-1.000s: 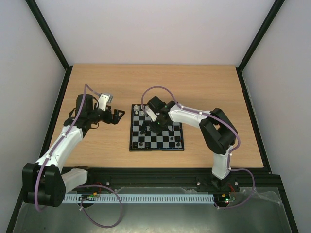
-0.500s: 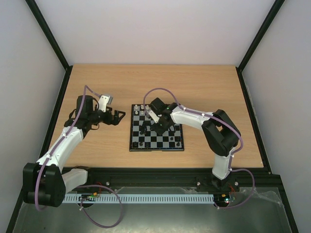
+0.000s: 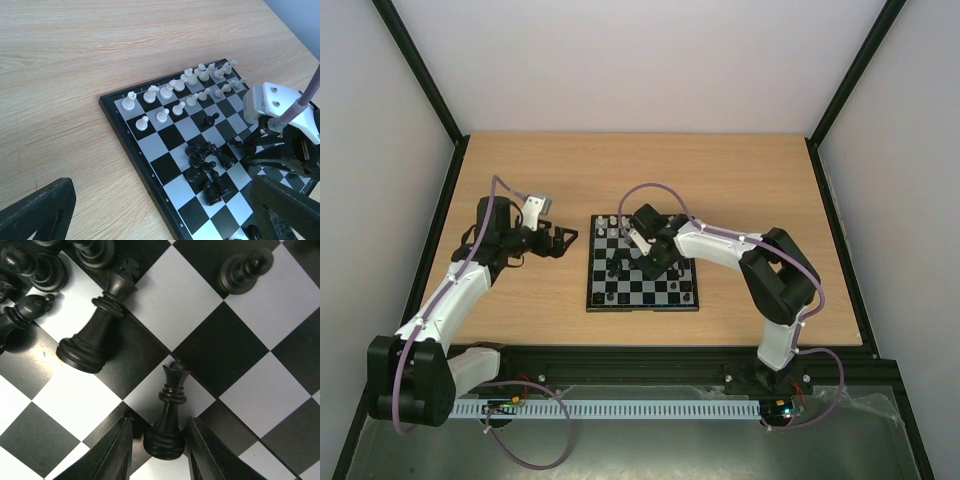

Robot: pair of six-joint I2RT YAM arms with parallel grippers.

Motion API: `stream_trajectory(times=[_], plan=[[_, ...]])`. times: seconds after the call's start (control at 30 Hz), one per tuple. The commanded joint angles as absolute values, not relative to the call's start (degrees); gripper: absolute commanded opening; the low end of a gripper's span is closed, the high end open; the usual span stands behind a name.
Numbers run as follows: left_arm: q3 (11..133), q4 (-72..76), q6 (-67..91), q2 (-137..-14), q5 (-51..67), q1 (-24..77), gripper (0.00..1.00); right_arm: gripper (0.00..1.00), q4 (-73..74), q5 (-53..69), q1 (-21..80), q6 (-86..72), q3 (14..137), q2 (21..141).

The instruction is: Set up the chess pieces on the board

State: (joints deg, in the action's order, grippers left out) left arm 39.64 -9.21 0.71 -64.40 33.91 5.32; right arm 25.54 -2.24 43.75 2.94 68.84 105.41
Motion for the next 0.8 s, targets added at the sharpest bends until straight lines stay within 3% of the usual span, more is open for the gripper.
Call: stream_trajectory(times=[0.0, 0.37, 0.6, 0.77], plan=[[38.7, -7.0, 1.5, -63.6, 35.4, 5.0, 0.98, 0.29, 29.1, -3.5, 42.9, 2.2, 67.4, 104.2], [38.9, -6.8, 2.2, -64.0, 36.1, 4.9, 0.97, 0.08, 29.2, -2.2, 41.7, 2.5, 69.0, 105.2], [43.5, -9.6, 6.0, -69.0, 42.4, 5.6, 0.99, 0.06, 28.4, 1.7, 41.5, 5.9, 69.4, 99.2], [53.0, -20.2, 3.2, -80.2, 52.0, 8.2, 0.99, 0.06, 27.2, 6.2, 41.5, 9.5, 70.5, 94.6]])
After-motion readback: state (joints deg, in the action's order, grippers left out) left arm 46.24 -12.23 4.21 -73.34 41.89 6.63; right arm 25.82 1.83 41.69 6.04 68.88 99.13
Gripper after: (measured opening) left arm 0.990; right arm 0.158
